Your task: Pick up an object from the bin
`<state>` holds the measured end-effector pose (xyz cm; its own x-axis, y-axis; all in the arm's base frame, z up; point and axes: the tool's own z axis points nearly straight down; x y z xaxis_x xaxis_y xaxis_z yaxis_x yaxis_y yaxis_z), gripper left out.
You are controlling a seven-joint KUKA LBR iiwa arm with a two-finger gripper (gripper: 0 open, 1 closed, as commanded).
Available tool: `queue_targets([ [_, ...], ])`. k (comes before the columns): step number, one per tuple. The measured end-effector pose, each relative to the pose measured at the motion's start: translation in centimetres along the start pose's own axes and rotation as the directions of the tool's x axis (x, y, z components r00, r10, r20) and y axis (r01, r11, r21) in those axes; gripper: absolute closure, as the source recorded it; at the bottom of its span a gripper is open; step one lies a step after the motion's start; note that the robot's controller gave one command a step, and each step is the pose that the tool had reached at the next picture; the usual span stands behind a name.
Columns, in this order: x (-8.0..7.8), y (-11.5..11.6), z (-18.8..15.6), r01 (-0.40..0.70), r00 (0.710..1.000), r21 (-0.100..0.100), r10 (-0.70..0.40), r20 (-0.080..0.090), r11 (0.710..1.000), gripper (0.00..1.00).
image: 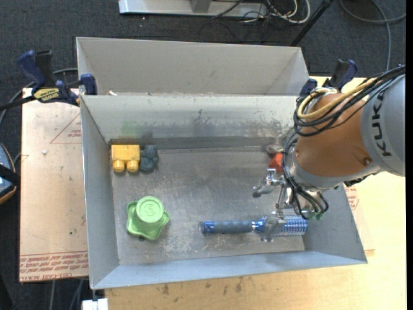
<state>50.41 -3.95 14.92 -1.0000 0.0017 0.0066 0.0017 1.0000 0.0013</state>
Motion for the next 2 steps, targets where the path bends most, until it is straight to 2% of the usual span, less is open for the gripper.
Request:
queue_targets([
  [1, 0.0, -0.8, 7.8, 0.091, 0.996, 0.001, -0.091, 0.014, 0.996, 0.00],
  [2, 0.6, -8.7, 7.6, 0.150, 0.988, 0.005, -0.150, 0.019, 0.989, 0.00],
])
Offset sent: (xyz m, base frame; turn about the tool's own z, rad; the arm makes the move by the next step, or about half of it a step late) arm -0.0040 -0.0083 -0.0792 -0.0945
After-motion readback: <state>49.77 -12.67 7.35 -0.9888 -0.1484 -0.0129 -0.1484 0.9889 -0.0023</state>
